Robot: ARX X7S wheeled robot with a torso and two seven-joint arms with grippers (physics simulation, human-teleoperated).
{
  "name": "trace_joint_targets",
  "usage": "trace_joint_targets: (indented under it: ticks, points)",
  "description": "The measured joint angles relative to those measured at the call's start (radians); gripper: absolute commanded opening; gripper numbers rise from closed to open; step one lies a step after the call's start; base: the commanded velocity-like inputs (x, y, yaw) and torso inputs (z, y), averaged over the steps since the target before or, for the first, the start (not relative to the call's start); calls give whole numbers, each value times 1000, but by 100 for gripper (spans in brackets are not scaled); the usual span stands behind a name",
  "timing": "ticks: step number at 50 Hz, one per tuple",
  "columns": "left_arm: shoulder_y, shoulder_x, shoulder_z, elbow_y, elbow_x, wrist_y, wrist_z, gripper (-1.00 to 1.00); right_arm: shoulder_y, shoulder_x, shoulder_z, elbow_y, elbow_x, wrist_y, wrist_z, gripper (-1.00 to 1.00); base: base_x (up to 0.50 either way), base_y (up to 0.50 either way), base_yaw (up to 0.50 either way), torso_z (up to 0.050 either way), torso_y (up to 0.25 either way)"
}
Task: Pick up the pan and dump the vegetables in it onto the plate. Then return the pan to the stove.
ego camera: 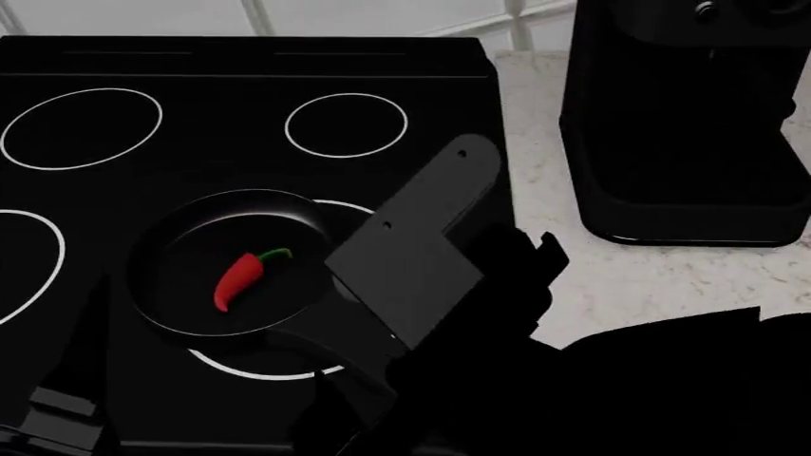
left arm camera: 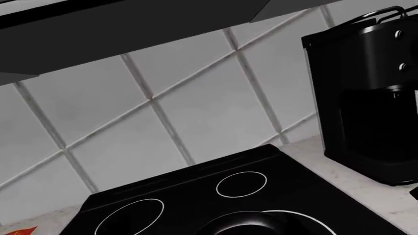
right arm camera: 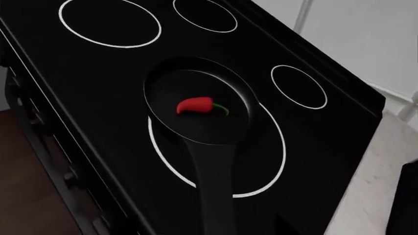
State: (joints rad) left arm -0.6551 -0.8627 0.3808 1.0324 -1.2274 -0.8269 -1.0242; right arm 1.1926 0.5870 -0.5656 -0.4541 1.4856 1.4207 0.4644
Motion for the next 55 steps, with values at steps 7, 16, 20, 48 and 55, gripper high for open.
trace_joint_targets:
  ticks: [7, 16, 20, 48, 55]
  points:
    - [-15, 1, 16, -4, -7, 2, -8, 100, -19, 2, -42, 39, -117, -55, -94, 100, 0, 0, 0, 0, 0]
    - [-18, -5, 29, -6, -4, 13, -10, 100, -47, -1, -100, 94, -240, -127, -188, 100, 0, 0, 0, 0, 0]
    - [-17, -6, 35, -7, 1, 19, -9, 100, -59, -3, -122, 122, -283, -157, -221, 100, 0, 0, 0, 0, 0]
    - [-25, -12, 75, -9, 14, 45, -12, 100, -123, -19, -213, 278, -439, -292, -348, 100, 0, 0, 0, 0, 0]
    - [-25, -16, 81, -11, 16, 54, -10, 100, -130, -35, -237, 318, -467, -318, -373, 100, 0, 0, 0, 0, 0]
